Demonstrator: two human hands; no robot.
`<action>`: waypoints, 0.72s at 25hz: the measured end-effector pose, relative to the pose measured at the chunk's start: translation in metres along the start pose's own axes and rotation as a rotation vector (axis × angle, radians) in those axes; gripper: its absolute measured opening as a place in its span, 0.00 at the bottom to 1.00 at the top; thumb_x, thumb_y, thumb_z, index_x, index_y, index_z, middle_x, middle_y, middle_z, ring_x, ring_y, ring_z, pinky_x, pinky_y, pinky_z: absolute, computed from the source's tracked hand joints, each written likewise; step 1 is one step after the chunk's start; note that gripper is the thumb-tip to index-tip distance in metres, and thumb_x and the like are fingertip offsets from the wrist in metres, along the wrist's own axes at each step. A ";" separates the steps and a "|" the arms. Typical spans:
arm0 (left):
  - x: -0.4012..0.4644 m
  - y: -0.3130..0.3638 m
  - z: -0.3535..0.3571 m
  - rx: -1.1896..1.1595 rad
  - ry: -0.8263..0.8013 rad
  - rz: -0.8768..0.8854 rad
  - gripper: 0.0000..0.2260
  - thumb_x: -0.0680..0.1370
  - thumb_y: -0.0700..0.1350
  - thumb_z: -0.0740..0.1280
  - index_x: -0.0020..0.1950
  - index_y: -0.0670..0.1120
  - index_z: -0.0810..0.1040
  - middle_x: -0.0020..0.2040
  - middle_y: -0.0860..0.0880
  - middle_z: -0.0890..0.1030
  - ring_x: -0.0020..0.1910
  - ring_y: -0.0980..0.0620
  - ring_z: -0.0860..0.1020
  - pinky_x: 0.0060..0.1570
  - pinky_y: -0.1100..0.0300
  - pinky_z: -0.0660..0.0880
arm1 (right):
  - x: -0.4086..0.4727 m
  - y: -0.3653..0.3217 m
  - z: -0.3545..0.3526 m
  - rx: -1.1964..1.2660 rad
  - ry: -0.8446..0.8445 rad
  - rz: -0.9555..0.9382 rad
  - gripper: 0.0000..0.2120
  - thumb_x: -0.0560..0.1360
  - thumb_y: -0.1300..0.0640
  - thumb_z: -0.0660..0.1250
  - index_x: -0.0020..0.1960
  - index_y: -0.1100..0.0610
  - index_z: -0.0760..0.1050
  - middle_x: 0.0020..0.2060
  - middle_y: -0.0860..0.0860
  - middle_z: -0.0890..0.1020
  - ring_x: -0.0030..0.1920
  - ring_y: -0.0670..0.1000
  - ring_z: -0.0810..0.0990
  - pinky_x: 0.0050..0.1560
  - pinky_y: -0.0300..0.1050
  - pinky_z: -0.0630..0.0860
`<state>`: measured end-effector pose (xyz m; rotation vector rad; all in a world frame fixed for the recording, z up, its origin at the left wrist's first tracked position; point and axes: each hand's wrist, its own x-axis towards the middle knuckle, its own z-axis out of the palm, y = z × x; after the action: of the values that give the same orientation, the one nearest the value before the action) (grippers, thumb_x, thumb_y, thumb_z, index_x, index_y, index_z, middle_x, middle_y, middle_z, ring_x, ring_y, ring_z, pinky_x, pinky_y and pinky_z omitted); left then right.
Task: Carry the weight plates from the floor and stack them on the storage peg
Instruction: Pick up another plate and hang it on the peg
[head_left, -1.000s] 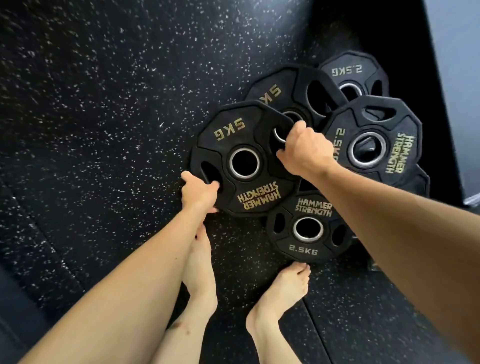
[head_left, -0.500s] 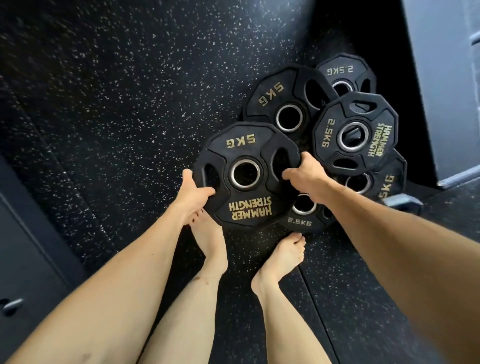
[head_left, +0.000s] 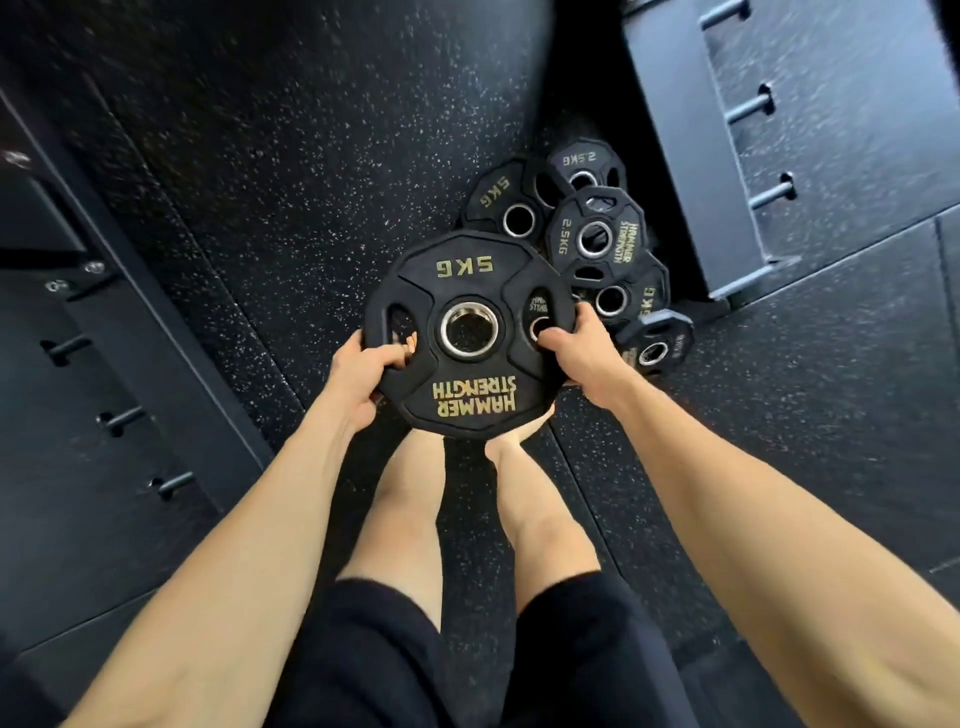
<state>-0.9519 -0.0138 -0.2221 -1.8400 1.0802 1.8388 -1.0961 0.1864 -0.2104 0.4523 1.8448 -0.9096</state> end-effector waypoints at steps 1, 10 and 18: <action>-0.031 0.010 -0.004 0.003 -0.018 0.029 0.15 0.70 0.29 0.63 0.46 0.47 0.77 0.41 0.47 0.81 0.47 0.45 0.78 0.50 0.48 0.78 | -0.030 -0.009 -0.007 0.012 0.006 -0.034 0.15 0.75 0.63 0.65 0.60 0.55 0.67 0.55 0.55 0.79 0.53 0.55 0.79 0.48 0.48 0.77; -0.286 0.058 -0.039 0.038 -0.109 0.539 0.17 0.74 0.31 0.63 0.49 0.54 0.73 0.48 0.48 0.80 0.47 0.53 0.78 0.45 0.63 0.77 | -0.268 -0.067 -0.060 0.248 0.088 -0.408 0.12 0.72 0.64 0.68 0.54 0.54 0.72 0.46 0.54 0.82 0.42 0.48 0.81 0.39 0.40 0.77; -0.406 0.040 -0.060 -0.258 -0.040 0.817 0.13 0.83 0.53 0.58 0.49 0.45 0.74 0.38 0.50 0.76 0.38 0.55 0.76 0.46 0.56 0.76 | -0.375 -0.096 -0.076 0.305 0.099 -0.737 0.08 0.72 0.51 0.75 0.47 0.51 0.78 0.40 0.50 0.83 0.43 0.51 0.83 0.45 0.49 0.81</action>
<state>-0.8897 0.0312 0.1835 -1.5828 1.8389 2.5309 -1.0399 0.2145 0.1794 -0.0261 1.9953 -1.7014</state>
